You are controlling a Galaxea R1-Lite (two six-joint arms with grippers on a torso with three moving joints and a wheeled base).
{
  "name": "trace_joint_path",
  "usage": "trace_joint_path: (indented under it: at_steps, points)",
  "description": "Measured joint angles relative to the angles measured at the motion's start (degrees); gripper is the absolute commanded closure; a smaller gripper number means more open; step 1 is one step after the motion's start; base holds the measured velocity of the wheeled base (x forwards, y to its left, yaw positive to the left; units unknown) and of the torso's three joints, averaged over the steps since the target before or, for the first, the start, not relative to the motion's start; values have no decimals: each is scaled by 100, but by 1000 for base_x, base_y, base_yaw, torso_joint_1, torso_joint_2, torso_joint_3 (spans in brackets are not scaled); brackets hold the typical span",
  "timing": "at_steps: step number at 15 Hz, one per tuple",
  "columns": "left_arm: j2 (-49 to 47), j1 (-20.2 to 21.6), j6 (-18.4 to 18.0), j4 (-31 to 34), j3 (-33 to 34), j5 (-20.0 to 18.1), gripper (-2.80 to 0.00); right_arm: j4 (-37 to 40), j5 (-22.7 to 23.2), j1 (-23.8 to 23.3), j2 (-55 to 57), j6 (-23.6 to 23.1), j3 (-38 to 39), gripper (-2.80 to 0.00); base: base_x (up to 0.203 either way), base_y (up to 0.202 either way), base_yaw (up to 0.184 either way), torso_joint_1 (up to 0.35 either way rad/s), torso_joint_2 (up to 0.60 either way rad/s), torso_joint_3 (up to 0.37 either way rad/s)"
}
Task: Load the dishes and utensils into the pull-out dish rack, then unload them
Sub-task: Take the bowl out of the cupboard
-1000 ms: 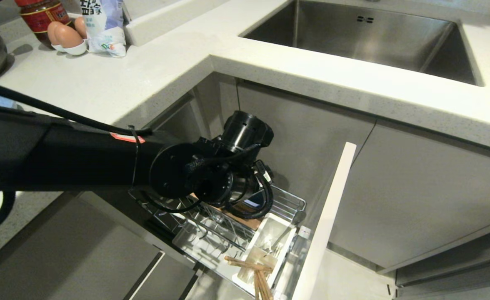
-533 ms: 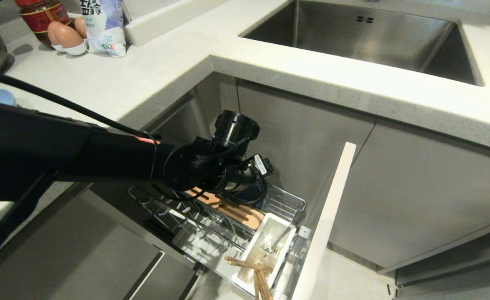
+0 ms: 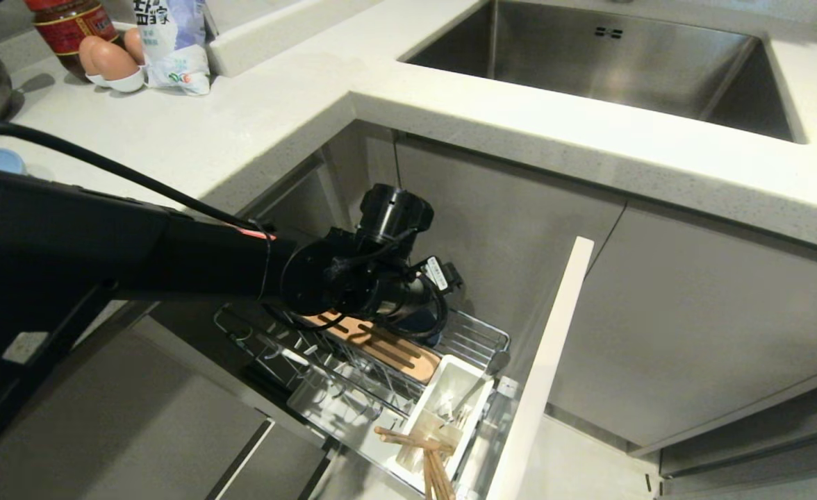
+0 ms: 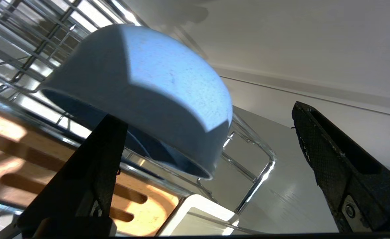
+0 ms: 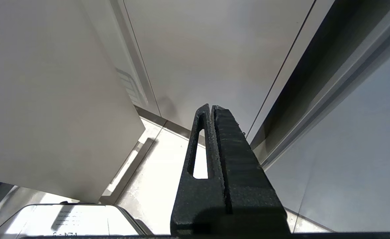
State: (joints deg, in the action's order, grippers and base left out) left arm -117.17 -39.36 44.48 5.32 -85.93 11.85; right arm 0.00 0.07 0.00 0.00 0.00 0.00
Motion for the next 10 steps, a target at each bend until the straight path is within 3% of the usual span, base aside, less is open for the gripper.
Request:
trace_joint_path:
  at_steps: [10]
  points:
    - [-58,-40,-5,-7,-45,-50,0,-3,-2,3,0,0,0,0,0,0,0,0,0,0]
